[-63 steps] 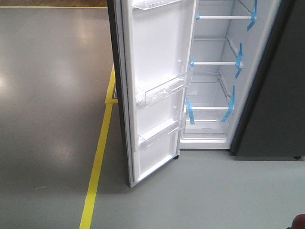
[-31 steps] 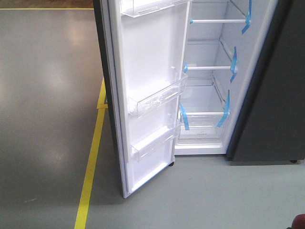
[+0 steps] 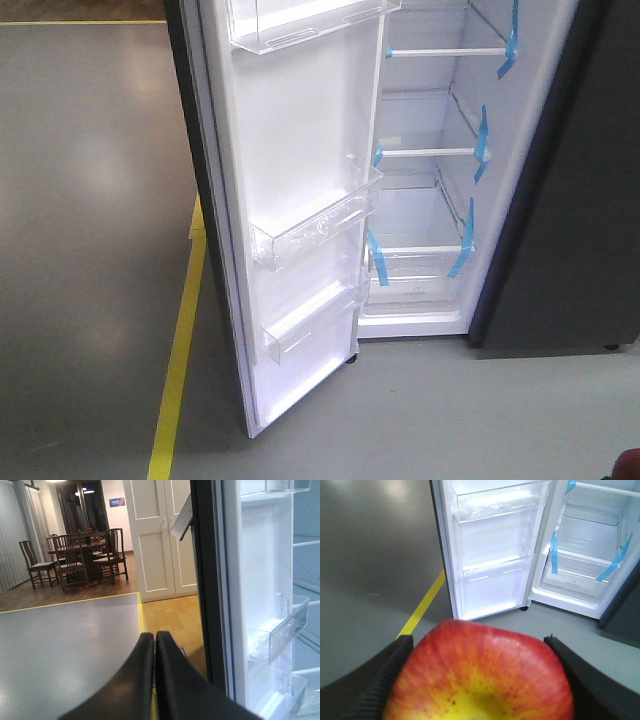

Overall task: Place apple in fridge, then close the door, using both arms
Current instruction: 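Drive up close to the open fridge door bins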

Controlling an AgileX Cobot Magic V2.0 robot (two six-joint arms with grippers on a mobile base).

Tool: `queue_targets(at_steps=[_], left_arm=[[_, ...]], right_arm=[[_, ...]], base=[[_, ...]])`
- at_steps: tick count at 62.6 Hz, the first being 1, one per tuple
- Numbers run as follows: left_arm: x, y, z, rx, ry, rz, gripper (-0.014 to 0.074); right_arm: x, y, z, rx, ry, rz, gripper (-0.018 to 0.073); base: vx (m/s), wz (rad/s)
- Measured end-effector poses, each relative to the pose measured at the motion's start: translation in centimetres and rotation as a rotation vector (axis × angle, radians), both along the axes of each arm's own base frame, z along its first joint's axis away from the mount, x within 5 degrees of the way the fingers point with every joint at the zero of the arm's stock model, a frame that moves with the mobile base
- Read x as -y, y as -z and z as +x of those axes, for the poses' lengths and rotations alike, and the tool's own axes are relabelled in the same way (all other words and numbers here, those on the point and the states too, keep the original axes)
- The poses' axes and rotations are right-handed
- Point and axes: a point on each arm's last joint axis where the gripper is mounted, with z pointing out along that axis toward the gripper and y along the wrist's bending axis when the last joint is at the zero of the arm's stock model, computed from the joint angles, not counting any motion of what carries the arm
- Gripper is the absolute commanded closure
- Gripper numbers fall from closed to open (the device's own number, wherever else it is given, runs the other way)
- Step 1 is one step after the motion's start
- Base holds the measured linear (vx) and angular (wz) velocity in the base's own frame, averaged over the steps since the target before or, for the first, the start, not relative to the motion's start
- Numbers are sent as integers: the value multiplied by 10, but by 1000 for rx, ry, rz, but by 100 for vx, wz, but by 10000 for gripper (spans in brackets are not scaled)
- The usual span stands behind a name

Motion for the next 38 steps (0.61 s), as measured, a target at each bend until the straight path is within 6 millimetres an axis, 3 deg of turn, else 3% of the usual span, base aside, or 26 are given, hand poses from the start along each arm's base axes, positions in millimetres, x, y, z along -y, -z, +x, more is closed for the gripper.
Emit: queue_targets(at_steps=[38], left_arm=[[0,0,0,0,0,0,603]], right_arm=[[0,0,0,0,0,0,204]], base=[[11,3]])
